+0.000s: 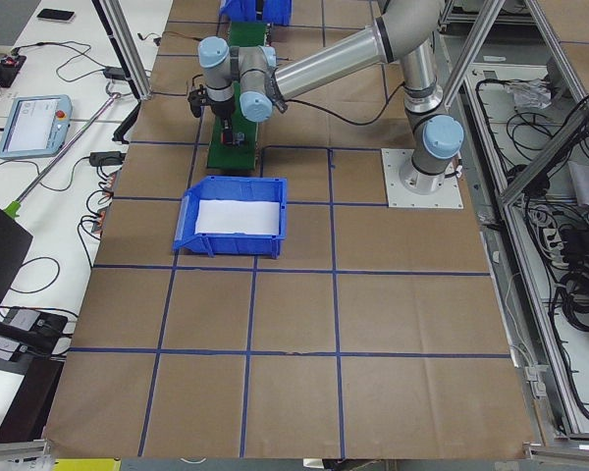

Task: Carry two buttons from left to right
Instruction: 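Release the red button on the belt while the right gripper grasps the yellow button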

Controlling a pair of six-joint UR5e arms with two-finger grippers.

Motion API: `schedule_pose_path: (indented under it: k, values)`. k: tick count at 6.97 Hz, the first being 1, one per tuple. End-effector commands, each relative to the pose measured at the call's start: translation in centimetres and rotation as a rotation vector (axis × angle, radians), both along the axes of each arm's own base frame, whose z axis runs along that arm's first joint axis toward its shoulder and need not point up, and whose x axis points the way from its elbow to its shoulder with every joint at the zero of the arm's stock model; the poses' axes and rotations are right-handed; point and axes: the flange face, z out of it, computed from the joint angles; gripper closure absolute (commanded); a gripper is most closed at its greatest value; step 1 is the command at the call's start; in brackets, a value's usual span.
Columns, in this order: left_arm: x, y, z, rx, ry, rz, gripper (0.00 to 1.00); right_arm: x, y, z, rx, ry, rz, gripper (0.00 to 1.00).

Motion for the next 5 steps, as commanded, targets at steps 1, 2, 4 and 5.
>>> schedule_pose_path:
  k: [1,2,4,5]
  values:
    - [-0.5,2.2,6.2,-0.002,-0.002,-0.004,0.00,-0.4,-4.5,-1.7,0.001,0.010,-0.007,0.00]
    - [-1.7,4.8,9.6,0.018,-0.001,-0.020,0.00,-0.1,-6.2,-4.1,0.039,-0.006,-0.022,0.00]
    - [-5.1,9.1,14.1,0.041,-0.003,-0.076,0.00,0.1,-7.1,-7.2,0.085,-0.007,-0.021,0.00]
    - [-4.7,10.5,16.1,0.038,-0.005,-0.086,0.00,0.1,-7.7,-8.5,0.093,-0.008,-0.022,0.00]
